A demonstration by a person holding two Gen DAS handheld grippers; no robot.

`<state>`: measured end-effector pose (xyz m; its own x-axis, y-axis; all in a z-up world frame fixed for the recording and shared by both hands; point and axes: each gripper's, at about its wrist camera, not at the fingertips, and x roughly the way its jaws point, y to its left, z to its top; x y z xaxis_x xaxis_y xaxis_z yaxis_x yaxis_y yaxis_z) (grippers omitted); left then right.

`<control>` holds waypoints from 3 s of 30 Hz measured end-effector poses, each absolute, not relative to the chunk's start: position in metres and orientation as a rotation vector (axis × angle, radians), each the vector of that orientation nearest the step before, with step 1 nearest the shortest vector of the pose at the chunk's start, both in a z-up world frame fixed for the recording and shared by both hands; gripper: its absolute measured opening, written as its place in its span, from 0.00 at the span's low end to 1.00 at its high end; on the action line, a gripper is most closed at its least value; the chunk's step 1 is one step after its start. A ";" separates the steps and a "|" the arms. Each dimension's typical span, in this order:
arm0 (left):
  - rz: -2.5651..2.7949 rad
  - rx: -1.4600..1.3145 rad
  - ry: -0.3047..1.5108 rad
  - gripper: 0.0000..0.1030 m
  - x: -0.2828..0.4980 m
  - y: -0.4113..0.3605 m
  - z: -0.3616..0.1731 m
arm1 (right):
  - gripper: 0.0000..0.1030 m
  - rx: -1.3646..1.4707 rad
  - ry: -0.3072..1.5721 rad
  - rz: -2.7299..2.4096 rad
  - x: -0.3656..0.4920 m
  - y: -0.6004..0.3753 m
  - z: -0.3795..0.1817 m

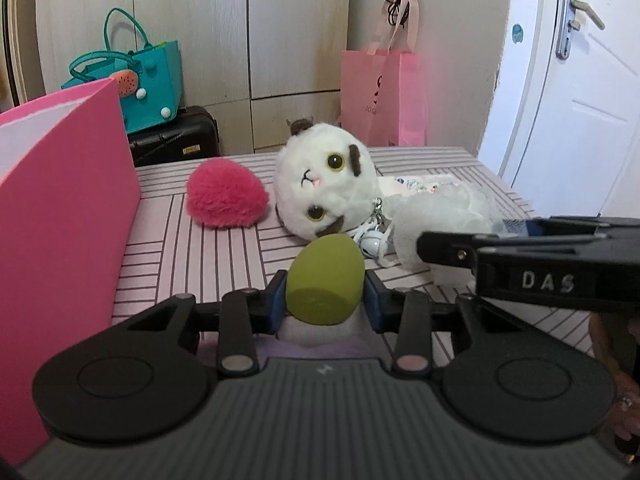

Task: Organize soft objects
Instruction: 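Grasp the green sponge with the left tool while the right tool grasps the white mesh puff, then carry the green sponge and white mesh puff over the pink box with both tools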

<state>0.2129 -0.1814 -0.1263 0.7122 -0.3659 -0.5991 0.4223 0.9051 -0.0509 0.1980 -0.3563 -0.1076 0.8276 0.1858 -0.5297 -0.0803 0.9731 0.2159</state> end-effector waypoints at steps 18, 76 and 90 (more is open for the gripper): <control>-0.626 -0.098 0.635 0.36 0.165 -0.152 -0.087 | 0.25 0.213 0.544 0.131 0.135 -0.365 -0.090; -0.865 0.134 0.894 0.36 0.083 -0.011 -0.016 | 0.26 0.258 0.877 0.576 0.067 -0.261 -0.001; -0.762 0.136 0.786 0.36 0.089 0.036 0.030 | 0.26 0.157 0.868 0.682 0.086 -0.208 0.045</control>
<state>0.0891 0.0365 0.0295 0.4588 -0.5685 -0.6829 0.6650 0.7294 -0.1605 0.0864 -0.2079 0.0448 0.4512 0.6104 -0.6510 -0.4879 0.7796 0.3927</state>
